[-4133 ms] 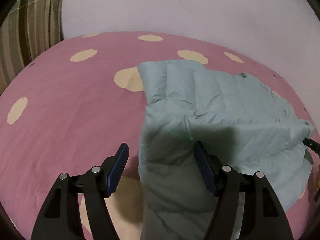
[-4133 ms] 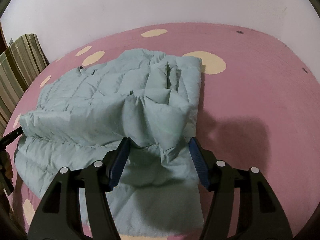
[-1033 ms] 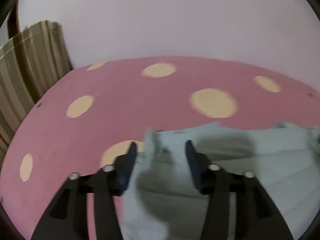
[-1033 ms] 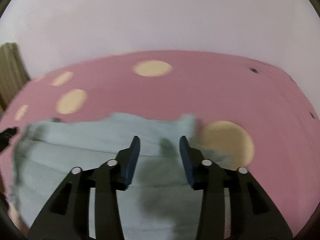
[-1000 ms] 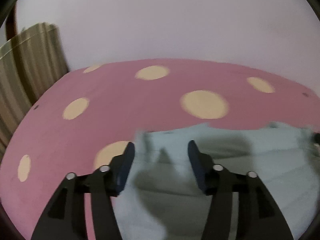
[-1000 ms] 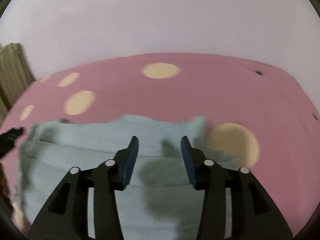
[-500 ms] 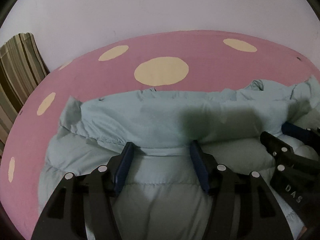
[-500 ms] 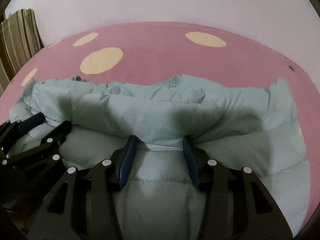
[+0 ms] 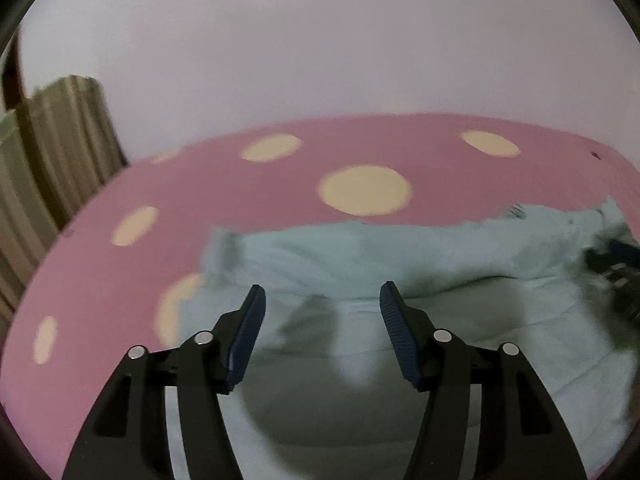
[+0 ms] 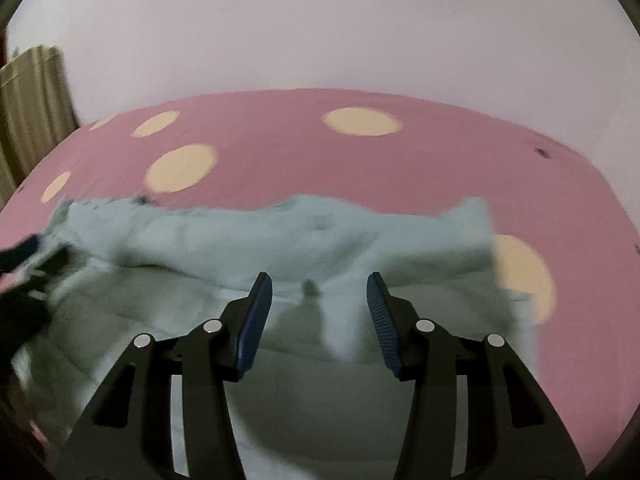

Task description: Fold large clothes

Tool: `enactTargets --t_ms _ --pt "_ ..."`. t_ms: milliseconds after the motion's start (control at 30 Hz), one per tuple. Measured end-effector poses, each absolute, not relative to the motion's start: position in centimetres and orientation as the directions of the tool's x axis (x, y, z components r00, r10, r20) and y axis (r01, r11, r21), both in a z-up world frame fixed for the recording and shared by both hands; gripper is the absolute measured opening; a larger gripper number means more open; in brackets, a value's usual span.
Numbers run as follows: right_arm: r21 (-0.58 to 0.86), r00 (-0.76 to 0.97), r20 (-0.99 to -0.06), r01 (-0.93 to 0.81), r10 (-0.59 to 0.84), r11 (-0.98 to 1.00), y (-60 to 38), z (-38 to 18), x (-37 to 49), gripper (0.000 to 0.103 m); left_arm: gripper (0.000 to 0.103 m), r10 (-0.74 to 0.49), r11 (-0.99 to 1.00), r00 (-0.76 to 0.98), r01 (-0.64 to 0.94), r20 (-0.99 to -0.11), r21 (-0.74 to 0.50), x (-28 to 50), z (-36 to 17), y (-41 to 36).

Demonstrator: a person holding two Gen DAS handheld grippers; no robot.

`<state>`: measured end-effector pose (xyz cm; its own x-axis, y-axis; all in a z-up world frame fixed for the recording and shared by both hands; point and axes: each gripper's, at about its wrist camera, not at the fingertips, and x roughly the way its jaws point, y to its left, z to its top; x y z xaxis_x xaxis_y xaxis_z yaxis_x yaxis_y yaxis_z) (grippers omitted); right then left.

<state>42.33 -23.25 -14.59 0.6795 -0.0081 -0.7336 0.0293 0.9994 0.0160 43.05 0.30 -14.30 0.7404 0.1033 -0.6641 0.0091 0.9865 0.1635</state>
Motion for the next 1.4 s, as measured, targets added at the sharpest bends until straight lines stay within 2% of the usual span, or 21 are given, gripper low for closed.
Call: enactTargets --t_ms 100,200,333,533,667,700,733,800,900,1100,1400 --pt "-0.005 0.658 -0.748 0.12 -0.083 0.993 -26.9 -15.1 42.1 0.049 0.06 0.132 0.987 0.701 -0.029 -0.701 0.157 43.6 -15.2 2.6" --pt "0.007 0.616 -0.782 0.157 -0.092 0.988 -28.9 -16.9 42.4 0.049 0.06 0.142 0.989 0.65 -0.058 -0.747 0.138 44.3 -17.3 3.8" --pt "-0.055 0.584 -0.802 0.139 -0.126 0.989 -28.1 -19.6 42.8 0.049 0.06 0.213 0.969 0.647 -0.043 -0.732 0.244 44.6 -19.2 2.2" --pt "-0.042 0.601 -0.789 0.155 -0.128 0.987 -27.9 -20.4 43.2 0.049 0.059 0.224 0.966 0.637 -0.043 -0.738 0.255 45.3 -20.3 2.0" --pt "-0.037 0.611 -0.782 0.155 -0.125 0.987 -28.1 -18.6 42.3 0.051 0.06 0.172 0.981 0.636 -0.039 -0.752 0.192 44.2 -18.4 3.1" --pt "-0.025 0.615 -0.78 0.152 -0.114 0.988 -28.2 -18.2 42.0 0.056 0.06 0.15 0.986 0.637 -0.041 -0.756 0.161 43.5 -17.6 3.7" --pt "-0.012 0.622 -0.777 0.146 -0.101 0.989 -28.2 -17.7 41.4 0.06 0.062 0.144 0.988 0.637 -0.044 -0.757 0.151 43.1 -17.4 4.0" --pt "-0.01 0.634 -0.767 0.141 -0.098 0.99 -28.2 -16.8 40.0 0.06 0.072 0.131 0.991 0.645 -0.057 -0.753 0.123 41.6 -16.4 5.0" --pt "-0.008 0.644 -0.759 0.134 -0.093 0.991 -28.3 -16.0 38.0 0.064 0.073 0.118 0.993 0.643 -0.067 -0.757 0.098 39.6 -16.0 6.0" --pt "0.022 0.64 -0.765 0.147 -0.078 0.989 -29.3 -15.4 34.3 0.076 0.079 0.132 0.991 0.639 -0.114 -0.758 0.076 35.4 -16.1 7.6" --pt "0.071 0.584 -0.81 0.184 -0.051 0.98 -31.0 -17.7 32.4 0.085 0.082 -0.001 0.99 0.582 -0.112 -0.813 -0.081 34.2 -18.7 9.1"
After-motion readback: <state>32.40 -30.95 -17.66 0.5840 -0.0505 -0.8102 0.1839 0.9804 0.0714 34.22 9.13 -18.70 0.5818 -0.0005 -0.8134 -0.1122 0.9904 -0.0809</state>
